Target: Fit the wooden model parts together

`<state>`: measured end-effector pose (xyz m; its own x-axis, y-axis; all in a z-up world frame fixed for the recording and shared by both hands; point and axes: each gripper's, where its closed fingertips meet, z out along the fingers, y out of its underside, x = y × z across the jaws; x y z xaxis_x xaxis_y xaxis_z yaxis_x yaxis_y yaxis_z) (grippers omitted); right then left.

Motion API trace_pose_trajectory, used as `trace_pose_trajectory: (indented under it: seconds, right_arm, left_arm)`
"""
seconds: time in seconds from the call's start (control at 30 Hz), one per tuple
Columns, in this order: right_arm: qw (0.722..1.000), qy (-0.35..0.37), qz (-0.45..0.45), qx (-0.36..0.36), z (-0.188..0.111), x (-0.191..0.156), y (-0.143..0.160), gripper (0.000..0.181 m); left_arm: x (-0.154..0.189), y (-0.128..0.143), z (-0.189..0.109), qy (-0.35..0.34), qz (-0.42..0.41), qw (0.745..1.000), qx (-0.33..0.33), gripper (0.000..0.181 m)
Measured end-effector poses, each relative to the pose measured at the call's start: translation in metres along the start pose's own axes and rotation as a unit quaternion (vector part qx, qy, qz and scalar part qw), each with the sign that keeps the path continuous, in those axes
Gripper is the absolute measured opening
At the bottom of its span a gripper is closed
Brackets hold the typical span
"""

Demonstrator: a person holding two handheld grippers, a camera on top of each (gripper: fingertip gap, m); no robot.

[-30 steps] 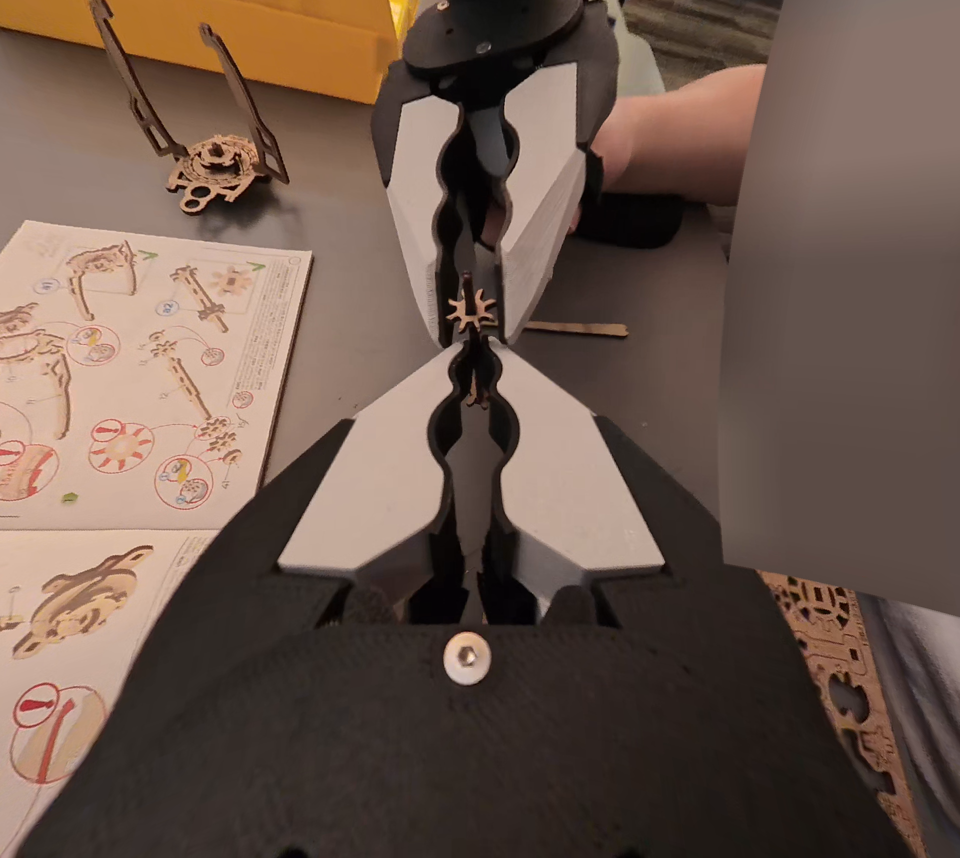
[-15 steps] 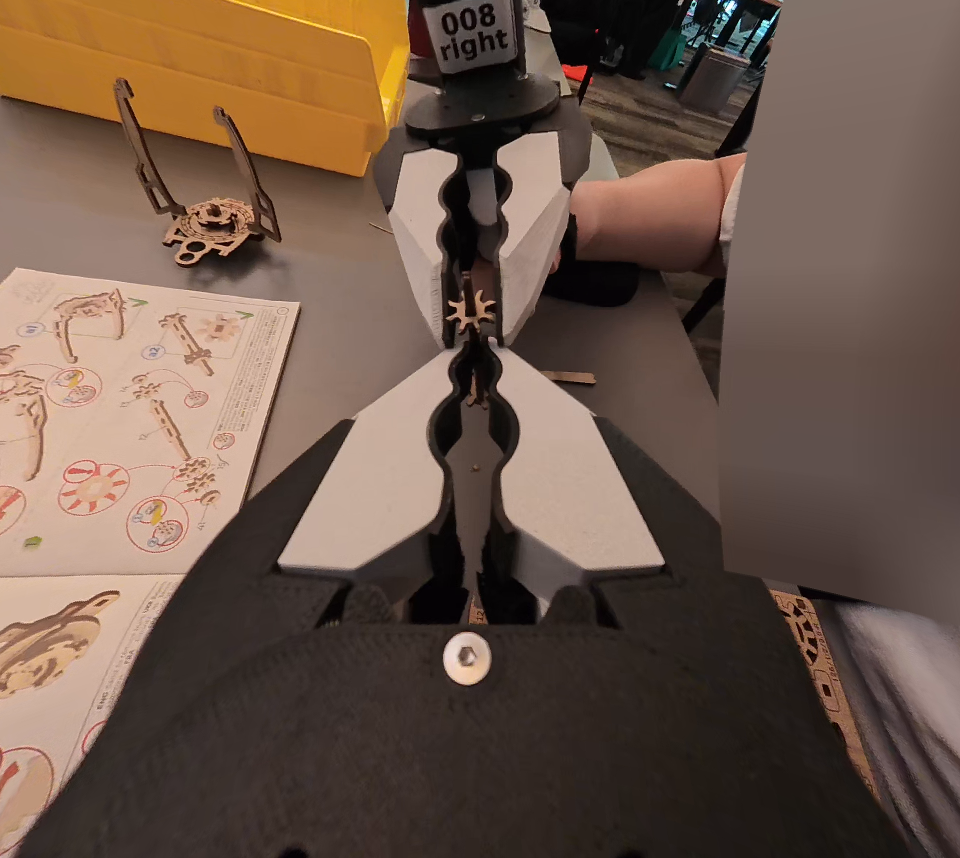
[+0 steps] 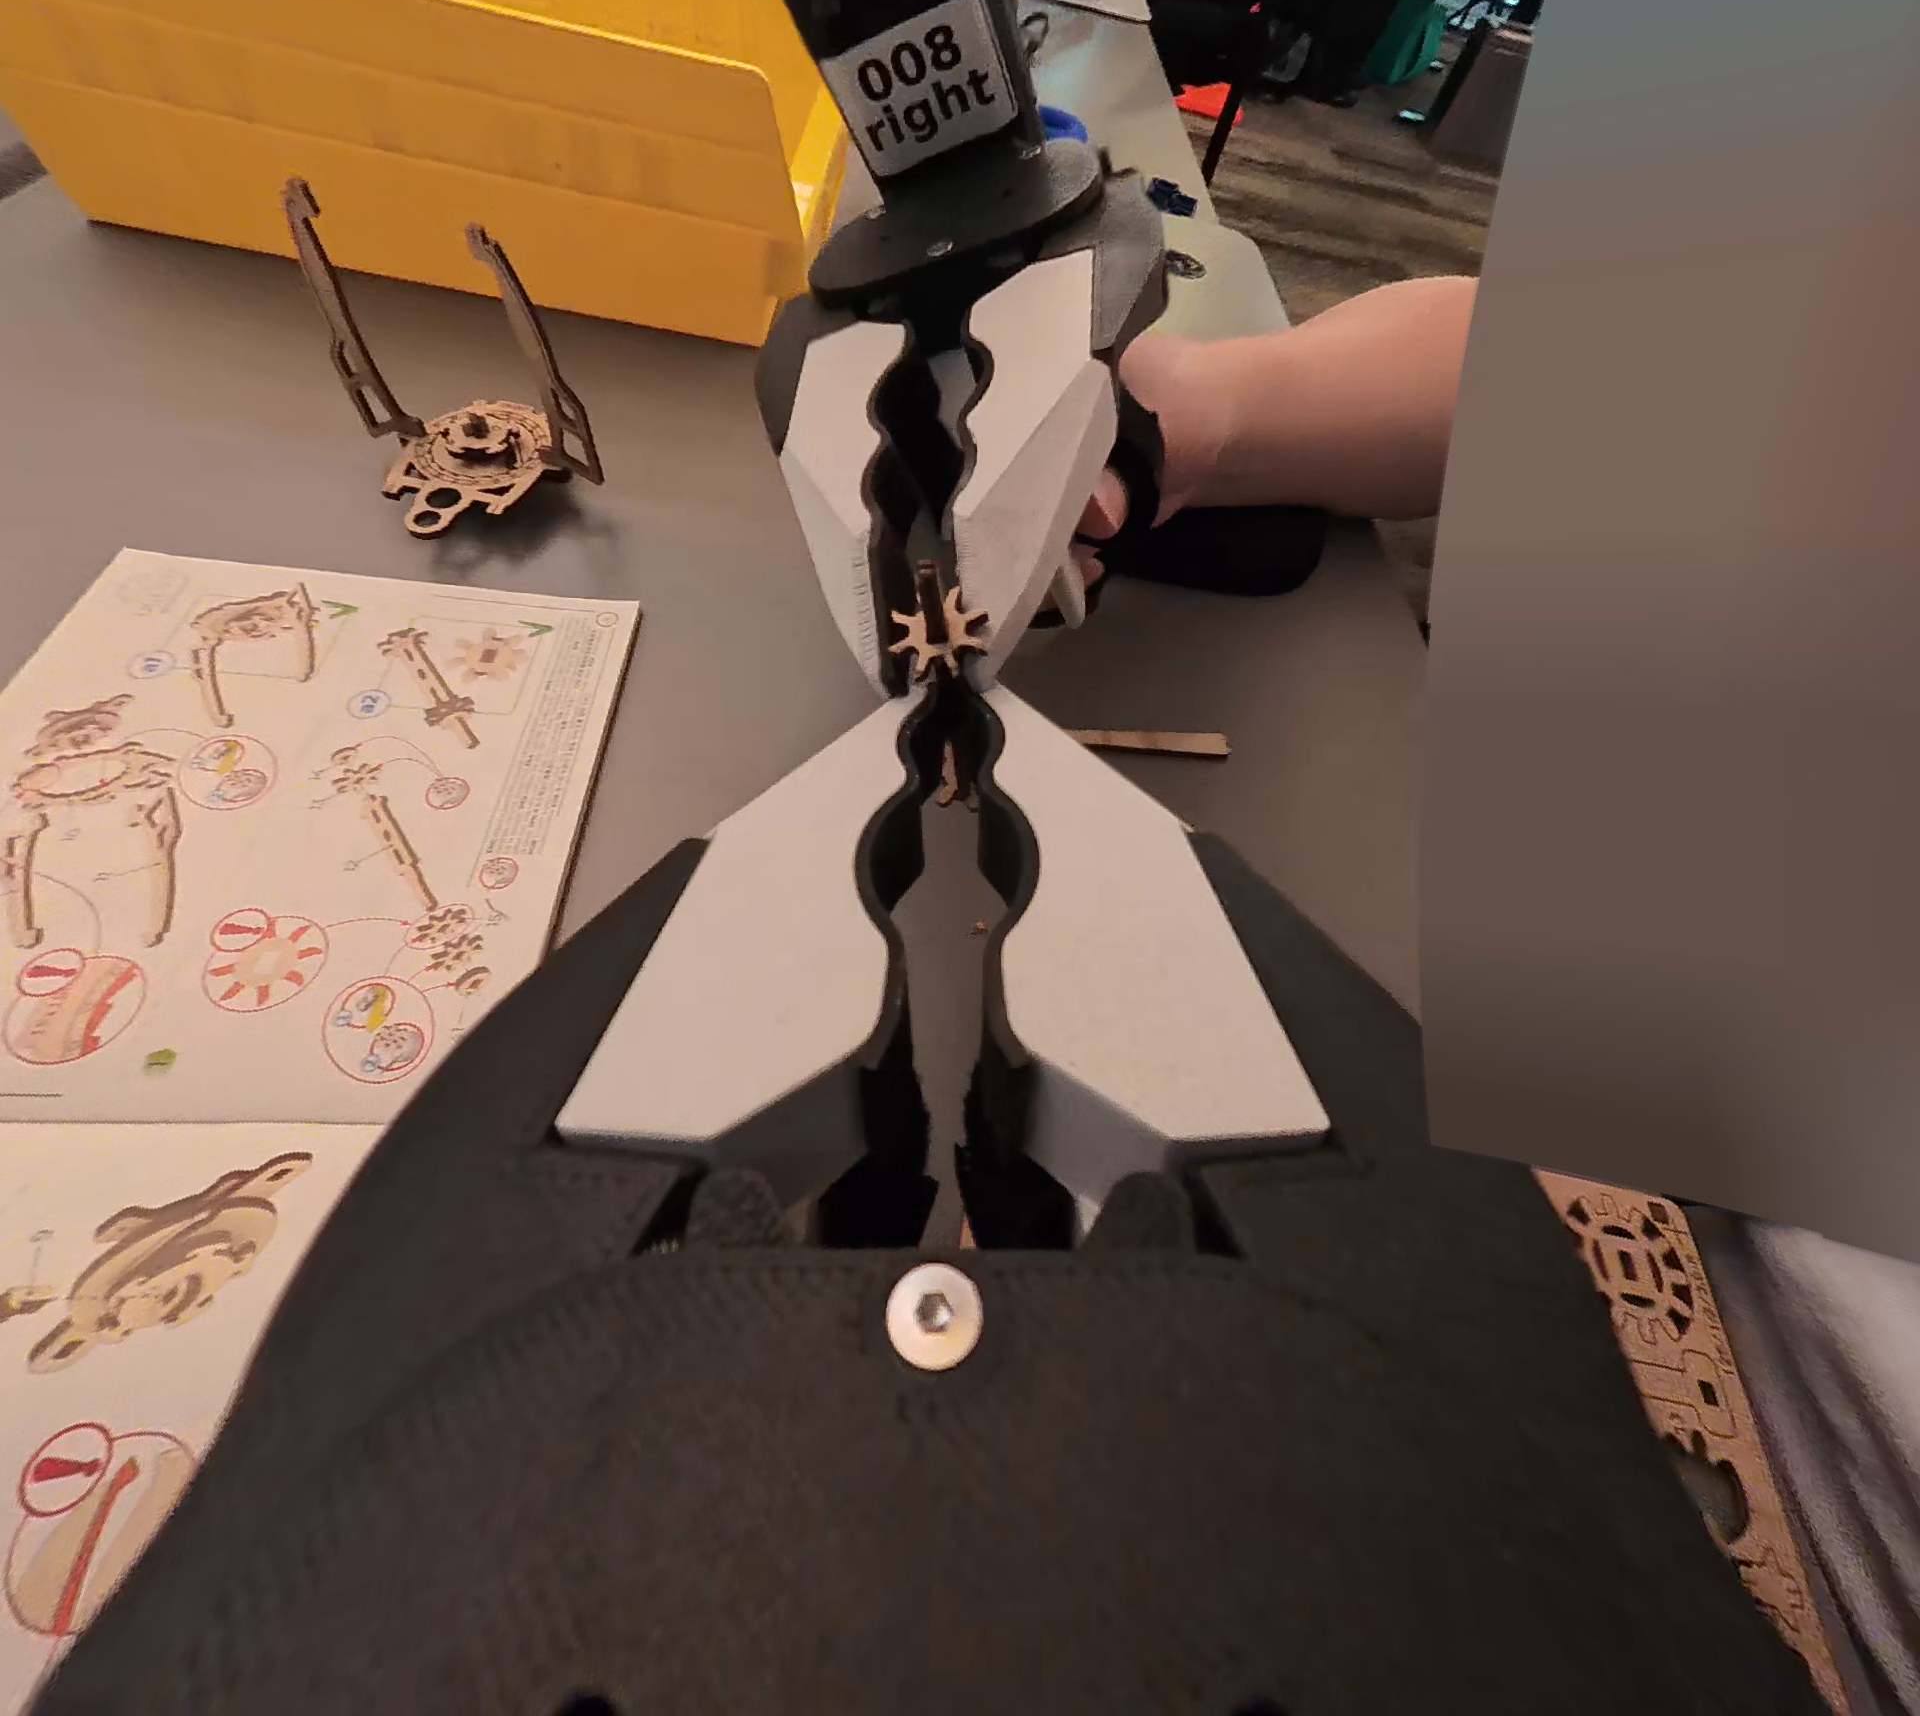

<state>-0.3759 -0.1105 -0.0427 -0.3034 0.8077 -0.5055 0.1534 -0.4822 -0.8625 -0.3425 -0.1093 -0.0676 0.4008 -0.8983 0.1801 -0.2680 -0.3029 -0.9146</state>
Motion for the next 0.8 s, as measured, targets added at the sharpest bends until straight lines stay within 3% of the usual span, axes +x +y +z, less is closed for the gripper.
trace_pose_trajectory:
  seconds: [0.33,0.53,0.8]
  right_arm:
    - [0.999,0.005,-0.04,0.037,0.001,-0.008,-0.012,0.0]
    - [0.998,0.005,-0.049,0.042,0.002,-0.01,-0.013,0.0]
    - [0.997,0.01,-0.006,0.071,0.0,-0.003,-0.018,0.0]
  left_arm:
    - [0.006,-0.002,0.007,0.038,-0.02,0.999,0.018,0.007]
    - [0.007,-0.018,0.002,0.046,-0.025,0.996,0.073,0.0]
    - [0.002,-0.021,0.005,0.053,-0.08,0.992,0.084,0.0]
